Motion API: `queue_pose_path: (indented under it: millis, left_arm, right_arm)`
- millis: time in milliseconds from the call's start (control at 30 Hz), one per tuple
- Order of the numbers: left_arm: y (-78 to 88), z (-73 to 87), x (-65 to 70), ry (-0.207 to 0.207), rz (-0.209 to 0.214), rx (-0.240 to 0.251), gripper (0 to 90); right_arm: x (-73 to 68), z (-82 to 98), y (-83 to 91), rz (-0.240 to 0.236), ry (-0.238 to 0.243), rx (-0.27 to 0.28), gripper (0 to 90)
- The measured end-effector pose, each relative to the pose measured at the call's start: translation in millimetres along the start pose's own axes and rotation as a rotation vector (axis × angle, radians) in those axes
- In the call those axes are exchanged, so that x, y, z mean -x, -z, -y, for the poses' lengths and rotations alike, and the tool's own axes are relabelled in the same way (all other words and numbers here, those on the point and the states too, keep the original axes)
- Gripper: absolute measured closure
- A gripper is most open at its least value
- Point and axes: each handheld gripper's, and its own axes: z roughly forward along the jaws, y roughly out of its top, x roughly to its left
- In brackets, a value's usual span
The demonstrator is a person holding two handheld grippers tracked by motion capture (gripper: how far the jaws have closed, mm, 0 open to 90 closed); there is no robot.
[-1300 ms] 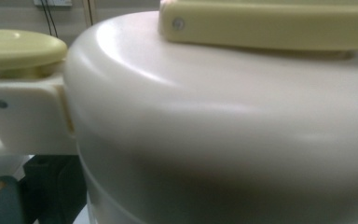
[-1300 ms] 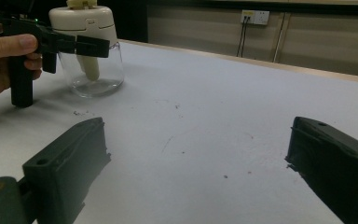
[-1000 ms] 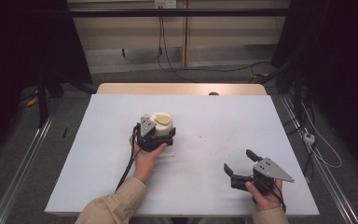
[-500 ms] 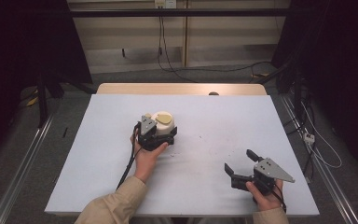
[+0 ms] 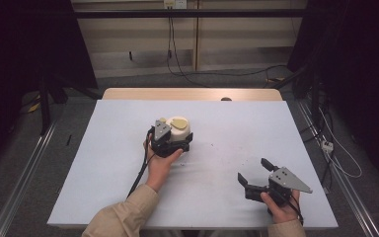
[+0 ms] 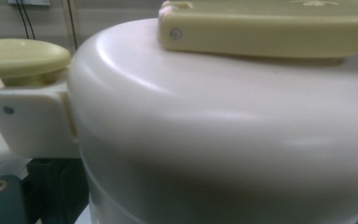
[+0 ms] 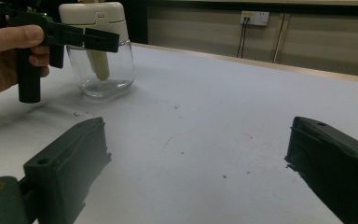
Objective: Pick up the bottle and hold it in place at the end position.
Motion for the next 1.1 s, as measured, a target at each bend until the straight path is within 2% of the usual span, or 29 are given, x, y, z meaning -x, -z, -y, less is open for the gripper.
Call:
queue_pose_path:
  millis: [200, 500, 600, 700, 767, 967, 1100]
  left_arm:
    - [-4.3, -0.9, 1.2, 0.006, -0.008, -0.010, 5.4]
    - [-6.9, -3.8, 4.0, -0.002, 0.002, -0.006, 5.4]
    - [-8.1, -3.9, 4.6, -0.014, 0.013, -0.015, 5.4]
    - [-9.9, -3.6, 5.7, -0.003, 0.020, -0.018, 5.4]
    - [-10.9, -4.0, 6.6, -0.019, 0.024, -0.022, 5.4]
    - [-14.5, -4.2, 12.3, -0.033, 0.049, -0.029, 5.4]
    - [-16.5, -4.1, 15.7, -0.024, 0.064, -0.027, 5.4]
  right_arm:
    - [-0.2, 0.0, 0.0, -0.003, 0.000, 0.000, 4.4]
    - [-0.1, 0.2, -0.1, -0.002, -0.001, 0.000, 4.4]
    - [-0.2, 0.2, 0.0, -0.002, 0.000, -0.001, 4.4]
    - [-0.4, 0.2, 0.1, -0.003, 0.001, -0.002, 4.4]
    - [-0.4, 0.4, 0.1, -0.004, 0.003, -0.004, 4.4]
    - [0.0, 0.6, 0.1, -0.002, 0.002, -0.003, 4.4]
    - [-0.2, 0.5, 0.3, -0.002, 0.005, -0.004, 4.4]
